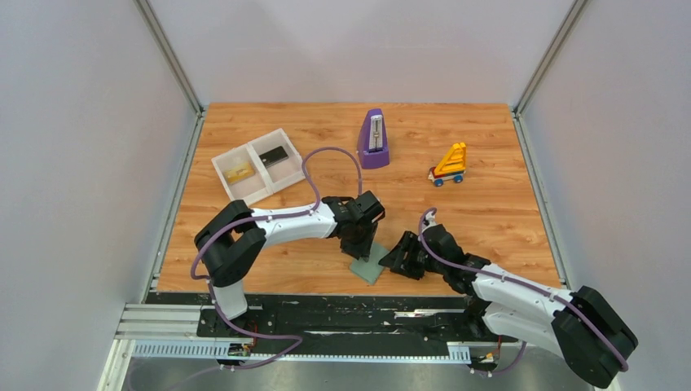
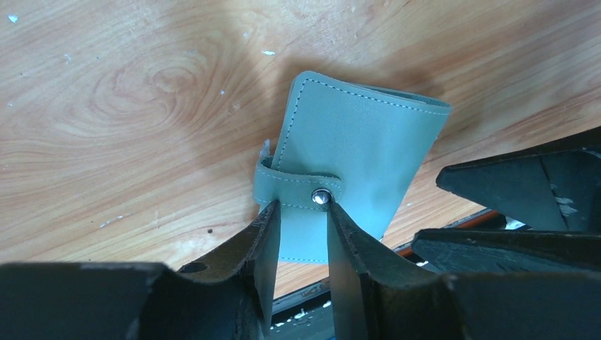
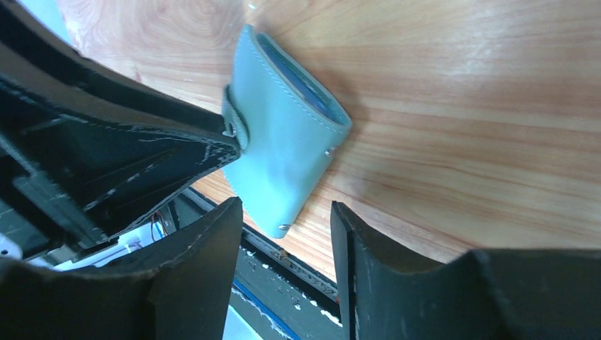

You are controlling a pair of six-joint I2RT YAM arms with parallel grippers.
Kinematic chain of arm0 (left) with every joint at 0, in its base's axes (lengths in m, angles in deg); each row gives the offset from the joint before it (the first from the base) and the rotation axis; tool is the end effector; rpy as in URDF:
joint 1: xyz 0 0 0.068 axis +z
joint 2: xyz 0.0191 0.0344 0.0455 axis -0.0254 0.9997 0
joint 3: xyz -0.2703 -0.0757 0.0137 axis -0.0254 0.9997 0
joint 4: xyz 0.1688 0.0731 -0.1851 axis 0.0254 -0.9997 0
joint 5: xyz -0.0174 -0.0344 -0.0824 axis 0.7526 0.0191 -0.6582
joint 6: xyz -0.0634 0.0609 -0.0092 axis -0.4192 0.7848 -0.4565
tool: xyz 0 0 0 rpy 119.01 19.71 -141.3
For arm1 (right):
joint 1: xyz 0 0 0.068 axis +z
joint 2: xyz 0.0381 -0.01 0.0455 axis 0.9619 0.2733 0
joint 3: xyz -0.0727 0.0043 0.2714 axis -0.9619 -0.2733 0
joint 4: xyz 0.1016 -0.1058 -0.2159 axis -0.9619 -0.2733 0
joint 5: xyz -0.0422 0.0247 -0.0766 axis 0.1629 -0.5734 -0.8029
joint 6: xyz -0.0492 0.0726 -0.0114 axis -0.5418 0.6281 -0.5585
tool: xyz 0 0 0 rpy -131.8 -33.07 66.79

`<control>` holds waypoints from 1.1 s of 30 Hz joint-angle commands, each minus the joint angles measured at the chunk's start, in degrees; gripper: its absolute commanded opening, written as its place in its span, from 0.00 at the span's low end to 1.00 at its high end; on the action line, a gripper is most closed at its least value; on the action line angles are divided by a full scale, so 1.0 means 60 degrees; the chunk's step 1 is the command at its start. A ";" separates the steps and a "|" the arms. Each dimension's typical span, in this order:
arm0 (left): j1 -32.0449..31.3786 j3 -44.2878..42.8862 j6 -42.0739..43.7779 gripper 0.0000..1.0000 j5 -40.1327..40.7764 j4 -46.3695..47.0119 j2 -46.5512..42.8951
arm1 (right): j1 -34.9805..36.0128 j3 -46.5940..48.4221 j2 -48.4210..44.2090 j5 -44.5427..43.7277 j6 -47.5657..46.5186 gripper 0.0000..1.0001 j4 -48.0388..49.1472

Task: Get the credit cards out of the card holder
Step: Open the card holder at the center of the board.

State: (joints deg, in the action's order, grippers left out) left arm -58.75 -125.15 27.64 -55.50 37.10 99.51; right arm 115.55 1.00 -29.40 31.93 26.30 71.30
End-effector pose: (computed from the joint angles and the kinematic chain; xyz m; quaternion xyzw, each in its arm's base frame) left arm 0.1958 -0.3121 0.1447 0.1323 0.9731 -0.1586 0.1022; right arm 0.1393 0.1439 0.1170 0.1112 0.9020 0.3738 0.1852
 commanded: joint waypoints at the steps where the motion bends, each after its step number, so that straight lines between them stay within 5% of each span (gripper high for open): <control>1: -0.0056 -0.0431 0.0219 0.37 0.0289 -0.0352 0.0248 | -0.0033 0.0196 0.0439 -0.0159 0.0601 0.53 -0.0071; 11: -0.0078 0.0491 -0.0495 0.36 -0.0833 0.0705 -0.0347 | -0.0031 0.0421 0.1496 -0.0401 0.0792 0.51 0.0571; 23: -0.0081 0.0285 -0.0718 0.41 -0.0462 0.0290 -0.1121 | -0.0031 0.0346 0.1206 -0.0927 0.0222 0.02 0.0654; 33: -0.0080 -0.0896 -0.0253 0.48 0.0016 -0.0171 -0.0072 | -0.0039 0.0156 0.0323 -0.0640 -0.0141 0.00 0.0650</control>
State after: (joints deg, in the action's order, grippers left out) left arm -58.86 -127.47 24.51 -57.34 37.18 96.56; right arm 115.51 2.28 -26.01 28.45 27.27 74.27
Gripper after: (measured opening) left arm 0.478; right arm 0.038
